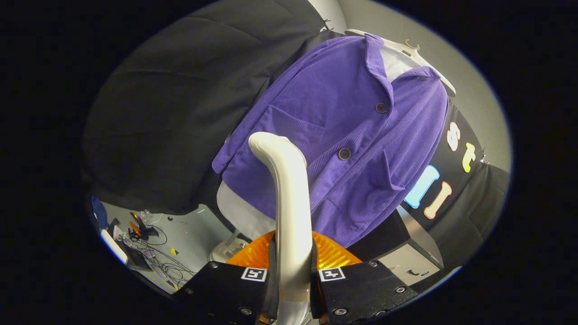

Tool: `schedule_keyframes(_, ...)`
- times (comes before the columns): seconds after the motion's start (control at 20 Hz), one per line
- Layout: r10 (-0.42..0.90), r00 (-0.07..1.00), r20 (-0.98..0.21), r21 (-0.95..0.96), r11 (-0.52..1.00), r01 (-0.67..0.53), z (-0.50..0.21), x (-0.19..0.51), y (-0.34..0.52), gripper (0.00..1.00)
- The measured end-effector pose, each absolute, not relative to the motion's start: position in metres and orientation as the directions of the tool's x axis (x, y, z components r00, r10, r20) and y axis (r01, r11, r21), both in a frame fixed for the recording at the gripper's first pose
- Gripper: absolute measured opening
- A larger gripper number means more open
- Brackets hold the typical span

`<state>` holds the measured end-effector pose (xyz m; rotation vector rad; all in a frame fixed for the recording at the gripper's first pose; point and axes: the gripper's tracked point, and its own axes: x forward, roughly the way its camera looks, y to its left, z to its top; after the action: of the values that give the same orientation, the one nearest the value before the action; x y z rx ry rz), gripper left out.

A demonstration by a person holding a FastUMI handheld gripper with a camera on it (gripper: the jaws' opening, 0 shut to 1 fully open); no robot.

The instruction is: Iron the clothes twice with a garment steamer, once on the left side and once on the right side.

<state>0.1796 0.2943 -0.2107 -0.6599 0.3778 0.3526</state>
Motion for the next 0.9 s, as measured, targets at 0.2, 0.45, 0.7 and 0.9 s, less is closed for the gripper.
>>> schedule_keyframes(0.2,0.2,0.847,-0.492,-0.504,0.728,-0.464,-0.237,0.171,0.295,0.27)
schedule_keyframes(0.45,0.208,0.785,-0.583,-0.415,0.754,-0.509,-0.272,0.148,0.288,0.27)
schedule_keyframes(0.7,0.224,0.787,-0.574,-0.351,0.801,-0.485,-0.258,0.118,0.255,0.27)
schedule_keyframes(0.9,0.19,0.775,-0.602,-0.28,0.859,-0.428,-0.25,0.081,0.198,0.27)
